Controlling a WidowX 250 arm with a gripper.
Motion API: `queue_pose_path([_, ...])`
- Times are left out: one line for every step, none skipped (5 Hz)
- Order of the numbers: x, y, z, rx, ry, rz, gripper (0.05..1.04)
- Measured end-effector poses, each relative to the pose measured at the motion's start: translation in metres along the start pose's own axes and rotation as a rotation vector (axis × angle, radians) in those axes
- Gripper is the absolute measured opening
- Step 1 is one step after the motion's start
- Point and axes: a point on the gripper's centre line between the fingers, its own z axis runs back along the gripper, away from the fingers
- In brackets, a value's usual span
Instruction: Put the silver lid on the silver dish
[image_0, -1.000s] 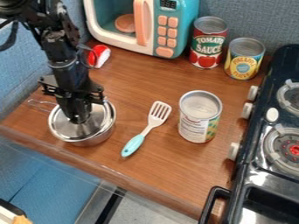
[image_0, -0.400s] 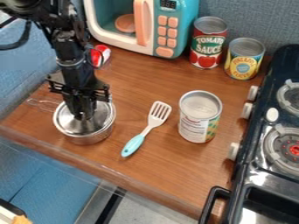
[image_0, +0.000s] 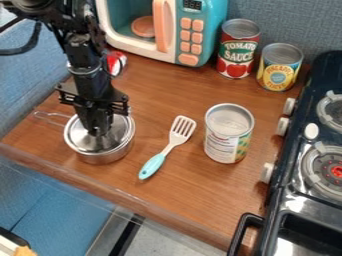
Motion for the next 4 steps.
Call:
queue_pose_path([-0.006, 0.003, 0.006, -0.01, 0.008, 0.013, 0.654])
queue_pose_path([-0.006, 0.011, 0.024, -0.038, -0.025, 0.05, 0.938])
queue_pose_path([-0.002, 0.009, 0.044, -0.06, -0.062, 0.04, 1.01])
queue_pose_path([-0.002, 0.007, 0.059, -0.059, -0.076, 0.019, 1.004])
